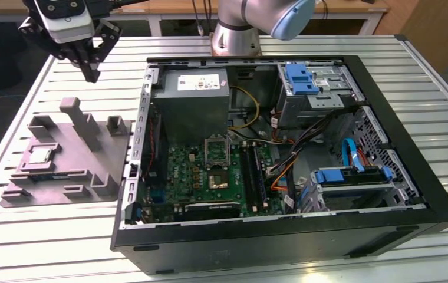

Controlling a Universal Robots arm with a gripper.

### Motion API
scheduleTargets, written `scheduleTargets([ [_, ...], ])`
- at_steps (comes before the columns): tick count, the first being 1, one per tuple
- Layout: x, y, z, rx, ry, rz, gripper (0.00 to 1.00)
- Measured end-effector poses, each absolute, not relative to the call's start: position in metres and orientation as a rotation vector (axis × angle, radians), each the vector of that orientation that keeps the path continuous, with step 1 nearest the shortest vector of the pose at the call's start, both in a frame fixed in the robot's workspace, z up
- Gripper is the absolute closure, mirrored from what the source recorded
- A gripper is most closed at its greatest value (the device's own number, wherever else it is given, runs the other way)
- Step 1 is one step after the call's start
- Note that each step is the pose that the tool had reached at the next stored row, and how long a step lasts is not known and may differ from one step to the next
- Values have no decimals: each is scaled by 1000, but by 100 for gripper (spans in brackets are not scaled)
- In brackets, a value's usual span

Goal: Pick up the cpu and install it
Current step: 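Reach for the cpu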

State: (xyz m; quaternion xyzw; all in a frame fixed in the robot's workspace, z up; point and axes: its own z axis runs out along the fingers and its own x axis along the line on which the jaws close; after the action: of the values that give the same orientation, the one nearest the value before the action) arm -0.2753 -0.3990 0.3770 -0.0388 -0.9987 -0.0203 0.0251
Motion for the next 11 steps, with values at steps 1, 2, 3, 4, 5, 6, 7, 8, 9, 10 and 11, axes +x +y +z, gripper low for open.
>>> scheduleTargets([
  [1, -276, -399, 377, -120, -3088, -63, 89],
  [2, -277, -399, 377, -120, -3088, -63, 89],
  [3, -278, -399, 377, -120, -3089, -63, 89],
  [4, -279, -399, 377, -120, -3089, -63, 89],
  [5, -279, -399, 377, -120, -3089, -63, 89],
  [6, -279, -399, 377, -119, -3089, -63, 89],
  [7, -280, -399, 377, -120, -3089, -63, 89],
  [8, -280, -399, 377, -120, -3089, -63, 89],
  [9, -281, -399, 377, -120, -3089, -63, 89],
  [10, -281, -399, 377, -120, -3088, -63, 89],
  [11, -282, -399, 377, -120, -3089, -63, 89],
])
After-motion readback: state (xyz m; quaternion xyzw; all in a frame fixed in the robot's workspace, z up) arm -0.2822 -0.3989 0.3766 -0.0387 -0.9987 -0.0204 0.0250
